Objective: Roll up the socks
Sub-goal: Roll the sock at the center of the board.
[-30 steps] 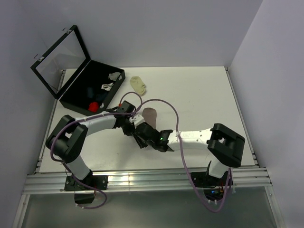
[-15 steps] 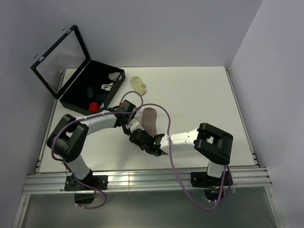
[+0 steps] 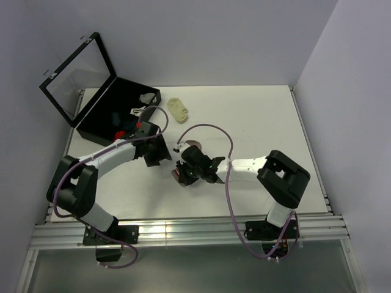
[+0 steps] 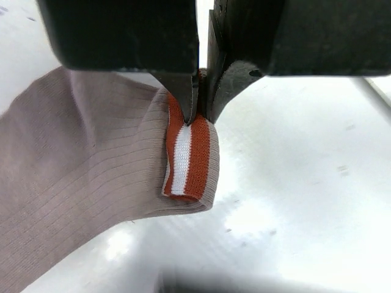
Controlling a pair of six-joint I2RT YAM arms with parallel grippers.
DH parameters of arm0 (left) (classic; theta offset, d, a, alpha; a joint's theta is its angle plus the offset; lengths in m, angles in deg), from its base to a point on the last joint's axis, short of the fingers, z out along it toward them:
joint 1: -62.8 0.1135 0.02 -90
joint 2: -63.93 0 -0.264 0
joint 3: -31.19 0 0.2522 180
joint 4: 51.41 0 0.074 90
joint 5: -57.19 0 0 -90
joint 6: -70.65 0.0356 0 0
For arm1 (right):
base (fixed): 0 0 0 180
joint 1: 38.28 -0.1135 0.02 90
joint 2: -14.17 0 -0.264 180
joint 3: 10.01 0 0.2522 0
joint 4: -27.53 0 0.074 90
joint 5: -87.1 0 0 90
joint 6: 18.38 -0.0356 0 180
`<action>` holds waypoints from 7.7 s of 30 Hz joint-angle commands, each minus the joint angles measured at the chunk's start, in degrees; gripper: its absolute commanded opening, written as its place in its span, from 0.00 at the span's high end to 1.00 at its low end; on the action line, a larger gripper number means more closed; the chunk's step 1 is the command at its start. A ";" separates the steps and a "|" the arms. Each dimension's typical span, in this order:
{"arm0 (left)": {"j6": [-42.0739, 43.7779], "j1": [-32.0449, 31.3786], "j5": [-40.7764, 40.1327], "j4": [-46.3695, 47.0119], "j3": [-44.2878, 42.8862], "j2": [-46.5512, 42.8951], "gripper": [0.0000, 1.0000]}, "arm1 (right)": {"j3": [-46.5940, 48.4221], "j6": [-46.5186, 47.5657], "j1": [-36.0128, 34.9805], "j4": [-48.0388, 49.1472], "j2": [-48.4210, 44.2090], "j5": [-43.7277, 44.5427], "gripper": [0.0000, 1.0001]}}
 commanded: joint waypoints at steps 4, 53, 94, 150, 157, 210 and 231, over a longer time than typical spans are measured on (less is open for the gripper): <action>-1.28 2.41 -1.01 1.84 4.48 -8.95 0.37 | 1.52 -7.10 6.41 -1.96 0.37 -25.37 1.00; -3.83 -4.27 2.52 5.64 8.18 2.03 0.80 | 6.36 10.29 -2.00 -10.04 -5.96 6.42 0.47; 1.80 -4.09 2.51 3.61 3.88 5.46 0.80 | 7.86 15.13 -11.60 -10.22 -3.58 20.58 0.50; -4.44 1.19 5.41 8.09 12.13 -12.04 0.35 | -0.14 -10.88 15.82 13.34 8.72 -47.27 1.00; -6.47 -1.98 5.24 10.21 12.75 -8.70 0.39 | 0.47 -13.17 18.46 15.01 13.64 -50.70 1.00; 16.03 -3.57 3.22 -11.85 -16.87 19.52 0.85 | 7.33 20.94 -10.46 -3.54 2.83 29.72 0.46; 14.19 -1.46 4.27 -6.76 -14.15 12.50 0.42 | 4.70 13.65 -5.98 -2.48 -0.41 10.41 1.00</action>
